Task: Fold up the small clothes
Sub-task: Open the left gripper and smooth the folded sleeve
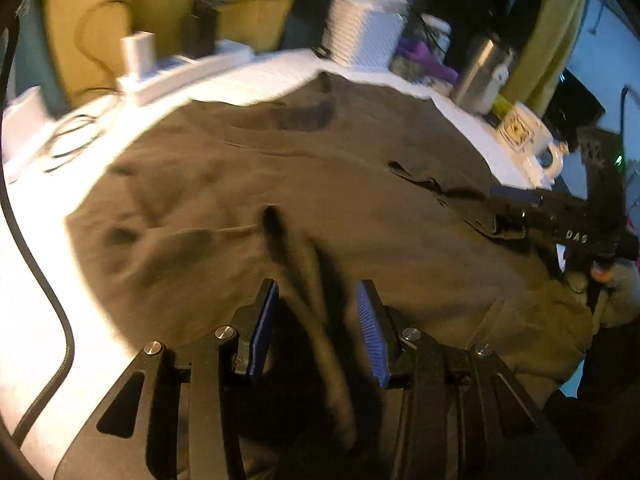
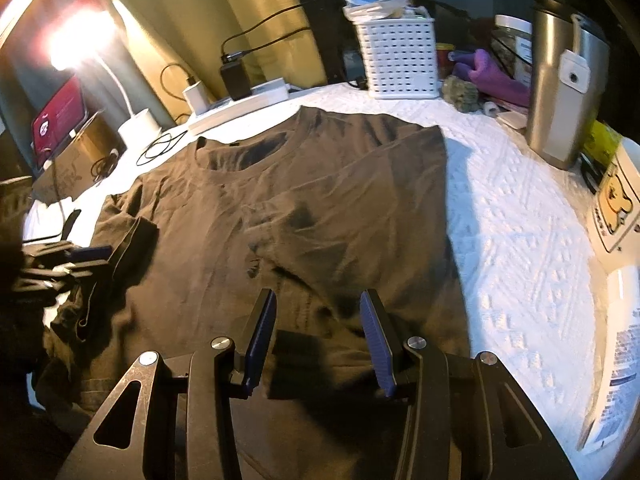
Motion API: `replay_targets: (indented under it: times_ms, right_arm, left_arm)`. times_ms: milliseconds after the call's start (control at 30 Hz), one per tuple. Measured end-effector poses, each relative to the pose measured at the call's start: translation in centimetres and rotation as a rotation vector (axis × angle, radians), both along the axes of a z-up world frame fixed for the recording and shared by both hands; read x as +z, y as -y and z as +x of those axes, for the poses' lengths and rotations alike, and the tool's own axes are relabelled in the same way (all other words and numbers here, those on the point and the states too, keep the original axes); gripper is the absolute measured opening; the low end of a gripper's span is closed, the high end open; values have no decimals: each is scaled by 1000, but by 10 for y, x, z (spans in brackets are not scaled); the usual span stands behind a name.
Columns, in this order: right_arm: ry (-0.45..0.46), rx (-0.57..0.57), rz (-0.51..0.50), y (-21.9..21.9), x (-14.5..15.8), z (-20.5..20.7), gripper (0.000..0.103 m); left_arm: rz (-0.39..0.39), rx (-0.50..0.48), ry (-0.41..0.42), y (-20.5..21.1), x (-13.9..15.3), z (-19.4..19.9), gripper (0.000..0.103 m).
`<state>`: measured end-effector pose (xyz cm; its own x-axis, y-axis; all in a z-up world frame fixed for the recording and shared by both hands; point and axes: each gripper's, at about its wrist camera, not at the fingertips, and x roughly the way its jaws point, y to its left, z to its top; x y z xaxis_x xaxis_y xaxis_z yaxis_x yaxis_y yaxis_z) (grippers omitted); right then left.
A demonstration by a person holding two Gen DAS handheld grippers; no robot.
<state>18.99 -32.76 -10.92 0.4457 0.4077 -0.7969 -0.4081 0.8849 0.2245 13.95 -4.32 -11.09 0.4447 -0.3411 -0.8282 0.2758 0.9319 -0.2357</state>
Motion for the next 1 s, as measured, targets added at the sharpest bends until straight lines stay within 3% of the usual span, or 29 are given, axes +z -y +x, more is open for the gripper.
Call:
replay_targets:
  times_ms: [100, 200, 267, 333, 433, 567, 600, 667, 700, 833, 900, 967, 1000]
  right_arm:
    - [-3, -15, -4, 5, 0, 1, 46]
    - [-2, -22, -5, 8, 1, 2, 46]
    - [-2, -22, -6, 7, 1, 4, 46]
    - [-1, -18, -6, 5, 1, 5, 46]
    - [4, -6, -8, -1, 3, 9, 46]
    - [23, 7, -16, -6, 9, 16, 46]
    - [31, 9, -18, -7, 12, 18, 46]
    - [45, 9, -19, -7, 18, 21, 46]
    - [52, 6, -22, -7, 20, 23, 46]
    - [58, 2, -22, -5, 22, 33, 46]
    - [55, 0, -22, -4, 21, 40, 46]
    - [58, -6, -32, -4, 21, 47, 46]
    - [59, -6, -32, -4, 21, 50, 46]
  left_arm:
    - [9, -89, -10, 24, 0, -2, 41]
    - [-48, -124, 11, 14, 17, -9, 41]
    - [-17, -50, 46, -11, 25, -9, 41]
    - [49, 94, 60, -50, 27, -4, 41]
    - [109, 286, 31, -102, 15, 2, 41]
    - [65, 337, -9, -132, -4, 7, 41]
    - [38, 330, 7, -132, -5, 8, 44]
    - [14, 323, 26, -131, -7, 11, 77]
    - [23, 328, 34, -129, -7, 13, 84]
    - [87, 310, 53, -115, -9, 23, 86]
    - [123, 294, 74, -110, -9, 26, 80]
    - [165, 285, 107, -104, -8, 29, 42]
    - [148, 267, 108, -105, -7, 29, 29]
